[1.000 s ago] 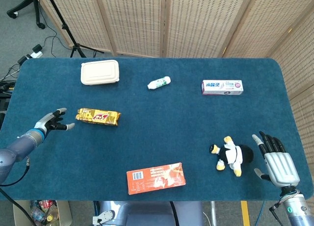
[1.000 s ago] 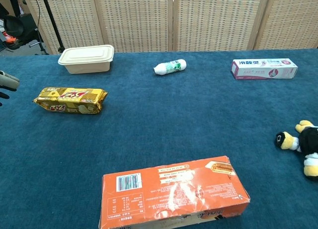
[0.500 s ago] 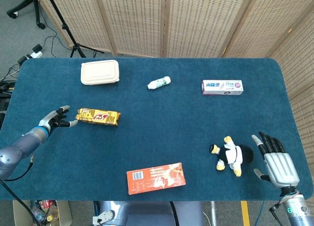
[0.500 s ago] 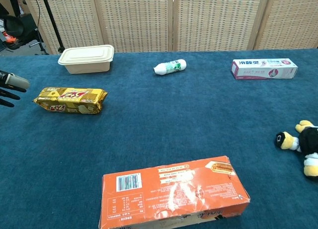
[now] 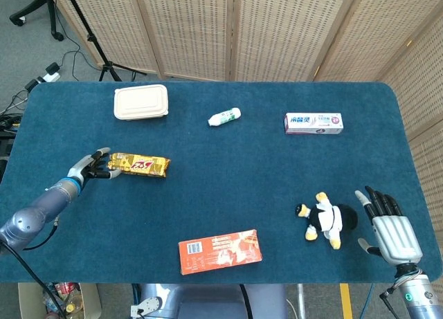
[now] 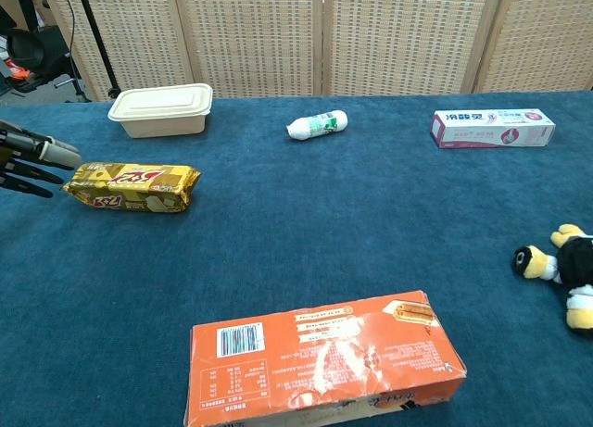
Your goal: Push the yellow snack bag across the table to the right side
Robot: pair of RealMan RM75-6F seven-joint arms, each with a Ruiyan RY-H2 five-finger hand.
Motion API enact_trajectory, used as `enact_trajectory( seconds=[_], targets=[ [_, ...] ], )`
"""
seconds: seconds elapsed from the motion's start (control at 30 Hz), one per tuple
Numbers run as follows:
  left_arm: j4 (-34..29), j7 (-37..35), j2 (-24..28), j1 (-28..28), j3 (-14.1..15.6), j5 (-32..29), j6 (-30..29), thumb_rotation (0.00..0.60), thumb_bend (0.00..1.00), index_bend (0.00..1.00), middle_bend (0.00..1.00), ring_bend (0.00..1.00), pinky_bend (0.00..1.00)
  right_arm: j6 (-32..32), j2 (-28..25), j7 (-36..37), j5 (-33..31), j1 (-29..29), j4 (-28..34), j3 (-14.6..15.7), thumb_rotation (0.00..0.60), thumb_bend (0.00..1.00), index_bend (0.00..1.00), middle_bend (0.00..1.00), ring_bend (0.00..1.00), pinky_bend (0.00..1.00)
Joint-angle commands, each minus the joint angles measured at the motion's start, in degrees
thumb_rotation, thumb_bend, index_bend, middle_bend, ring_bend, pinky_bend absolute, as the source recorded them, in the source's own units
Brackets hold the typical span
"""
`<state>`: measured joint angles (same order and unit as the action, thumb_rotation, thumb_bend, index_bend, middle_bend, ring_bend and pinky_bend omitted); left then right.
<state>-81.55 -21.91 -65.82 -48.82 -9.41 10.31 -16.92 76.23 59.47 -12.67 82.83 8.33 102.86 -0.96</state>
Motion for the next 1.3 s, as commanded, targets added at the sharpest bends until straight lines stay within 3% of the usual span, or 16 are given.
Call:
enact_trajectory(
  seconds=[0.03, 0.3, 1.3],
  targets=[
    [0.0, -0.4, -0.3, -0.5, 0.5, 0.1, 0.2, 0.6, 0.32, 0.0, 0.0, 0.0, 0.01, 0.0, 0.0, 0.1, 0.0, 0.0, 0.0, 0.0, 0.6, 0.24, 0.01, 0.0, 0.0, 0.08],
    [-1.0, -2.5, -1.8, -2.0, 1.6, 0.6, -0.5, 0.6, 0.32, 0.0, 0.0, 0.0, 0.01, 0.2, -0.3, 0.7, 0.3, -0.1, 0.1, 0.0, 0.6, 0.23, 0.01, 0.0, 0.0, 0.08],
    [-7.3, -6.0, -4.9, -5.7, 0.9, 1.4, -4.5, 0.6, 0.32, 0.0, 0.0, 0.0, 0.01, -0.1, -0.6, 1.7, 0.9, 0.0, 0.1, 0.2, 0.6, 0.23, 0.01, 0.0, 0.0, 0.08]
  ],
)
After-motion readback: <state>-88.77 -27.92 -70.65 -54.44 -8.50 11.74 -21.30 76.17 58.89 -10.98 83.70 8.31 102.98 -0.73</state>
